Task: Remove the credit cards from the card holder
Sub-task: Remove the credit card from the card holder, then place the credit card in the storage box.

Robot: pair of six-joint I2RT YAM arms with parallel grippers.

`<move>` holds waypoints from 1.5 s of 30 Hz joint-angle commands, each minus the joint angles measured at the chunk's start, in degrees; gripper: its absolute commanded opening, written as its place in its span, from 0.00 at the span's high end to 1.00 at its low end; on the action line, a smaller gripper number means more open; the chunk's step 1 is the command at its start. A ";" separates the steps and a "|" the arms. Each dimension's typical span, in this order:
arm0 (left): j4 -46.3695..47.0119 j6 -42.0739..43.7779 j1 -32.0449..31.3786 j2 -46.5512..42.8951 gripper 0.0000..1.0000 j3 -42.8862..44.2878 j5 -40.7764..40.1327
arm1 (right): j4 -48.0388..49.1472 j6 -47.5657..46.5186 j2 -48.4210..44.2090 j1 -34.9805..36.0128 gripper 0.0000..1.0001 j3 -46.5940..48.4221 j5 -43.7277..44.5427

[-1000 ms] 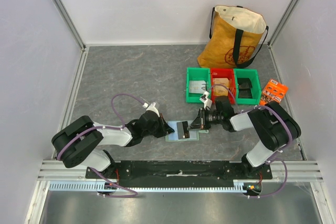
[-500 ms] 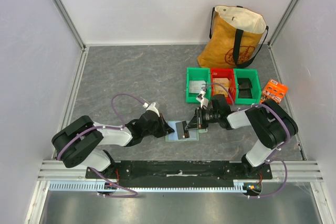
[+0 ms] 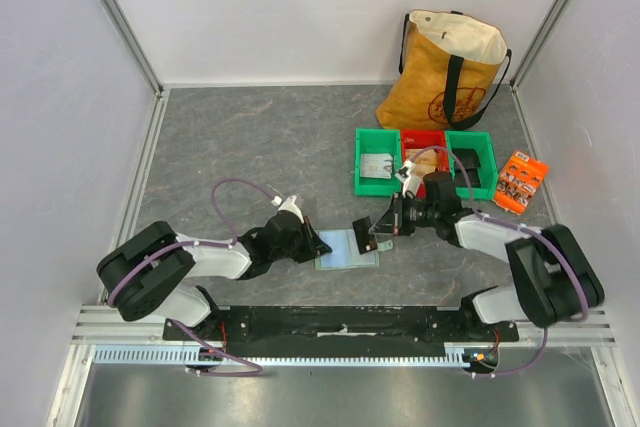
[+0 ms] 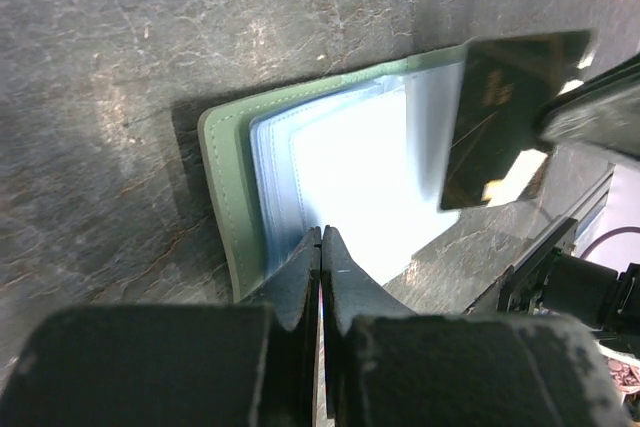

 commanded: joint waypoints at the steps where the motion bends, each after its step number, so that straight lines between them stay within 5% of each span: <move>1: -10.21 3.06 0.01 -2.24 0.98 -3.23 -3.93 | -5.90 -0.88 -10.97 -2.27 1.00 0.27 5.05; 10: -23.73 5.69 0.01 -21.49 0.85 -1.92 -14.93 | -7.14 9.58 -29.27 -12.55 1.00 1.76 13.22; 17: -41.65 11.48 0.28 -38.36 0.37 5.71 -22.93 | -5.65 17.92 -36.48 -19.76 1.00 3.17 32.01; 22: -52.02 15.79 3.34 -42.85 0.21 14.24 -24.61 | -1.35 23.81 -37.98 -24.07 1.00 1.24 46.16; 30: -59.95 26.86 18.55 -47.42 0.10 23.82 -15.64 | 13.24 32.35 -34.31 -27.06 1.00 -6.50 62.43; 37: -54.96 36.71 19.44 -51.73 0.09 20.69 -32.39 | 25.46 35.43 -20.69 -26.98 1.00 -7.47 66.67; 45: -53.89 38.74 23.30 -52.61 0.09 17.59 -30.85 | 35.84 34.81 -4.16 -26.89 1.00 -4.05 66.59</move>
